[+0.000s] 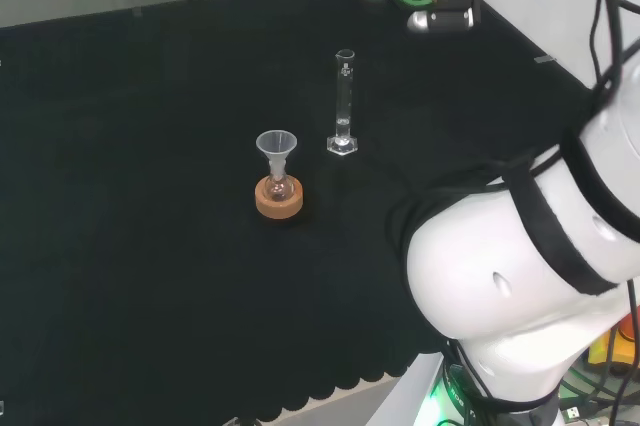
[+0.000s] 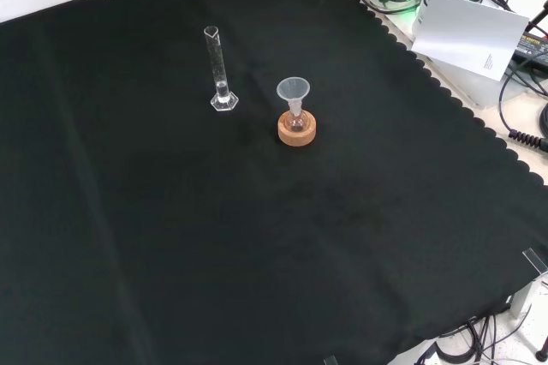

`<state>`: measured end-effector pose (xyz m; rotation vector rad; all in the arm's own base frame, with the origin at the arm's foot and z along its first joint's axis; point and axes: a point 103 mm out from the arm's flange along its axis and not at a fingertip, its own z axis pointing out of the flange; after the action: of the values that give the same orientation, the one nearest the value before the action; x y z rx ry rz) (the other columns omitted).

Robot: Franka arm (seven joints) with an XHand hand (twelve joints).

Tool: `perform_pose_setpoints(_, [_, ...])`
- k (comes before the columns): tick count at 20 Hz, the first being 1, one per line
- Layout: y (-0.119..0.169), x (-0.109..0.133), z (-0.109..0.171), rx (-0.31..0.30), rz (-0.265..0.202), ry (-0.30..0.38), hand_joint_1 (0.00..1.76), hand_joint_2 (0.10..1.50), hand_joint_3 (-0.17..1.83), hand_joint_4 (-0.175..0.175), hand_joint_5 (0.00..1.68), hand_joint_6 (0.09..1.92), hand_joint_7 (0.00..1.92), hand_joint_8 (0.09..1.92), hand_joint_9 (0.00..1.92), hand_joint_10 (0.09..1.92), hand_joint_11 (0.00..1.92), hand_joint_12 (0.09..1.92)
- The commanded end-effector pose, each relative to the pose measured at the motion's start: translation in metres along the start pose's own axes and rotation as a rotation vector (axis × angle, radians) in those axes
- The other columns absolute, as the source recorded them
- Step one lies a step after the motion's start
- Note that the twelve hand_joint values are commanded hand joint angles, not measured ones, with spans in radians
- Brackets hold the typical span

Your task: Pick up the graduated cylinder.

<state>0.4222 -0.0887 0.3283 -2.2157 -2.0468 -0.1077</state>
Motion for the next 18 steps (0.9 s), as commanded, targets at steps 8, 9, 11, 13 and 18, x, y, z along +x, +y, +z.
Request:
perform_pose_setpoints(8, [0.046, -0.064, 0.100, -0.013, -0.049, 0.261, 0.49, 1.16, -0.08, -0.037, 0.28, 0.09, 0.09, 0.64, 0.33, 0.67, 0.15, 1.38])
perform_pose_setpoints(9, [0.047, -0.066, 0.104, -0.013, -0.057, 0.273, 0.49, 1.15, -0.09, -0.036, 0.28, 0.09, 0.08, 0.64, 0.32, 0.67, 0.15, 1.38])
perform_pose_setpoints(11, [0.047, -0.069, 0.114, -0.018, -0.082, 0.313, 0.50, 1.15, -0.09, -0.033, 0.28, 0.09, 0.08, 0.64, 0.32, 0.67, 0.14, 1.38])
perform_pose_setpoints(13, [0.047, -0.071, 0.122, -0.010, -0.114, 0.346, 0.52, 1.14, -0.10, -0.031, 0.27, 0.09, 0.09, 0.64, 0.32, 0.67, 0.14, 1.38])
perform_pose_setpoints(18, [0.046, -0.073, 0.141, 0.027, -0.173, 0.398, 0.55, 1.12, -0.12, -0.031, 0.27, 0.09, 0.12, 0.64, 0.36, 0.67, 0.18, 1.36])
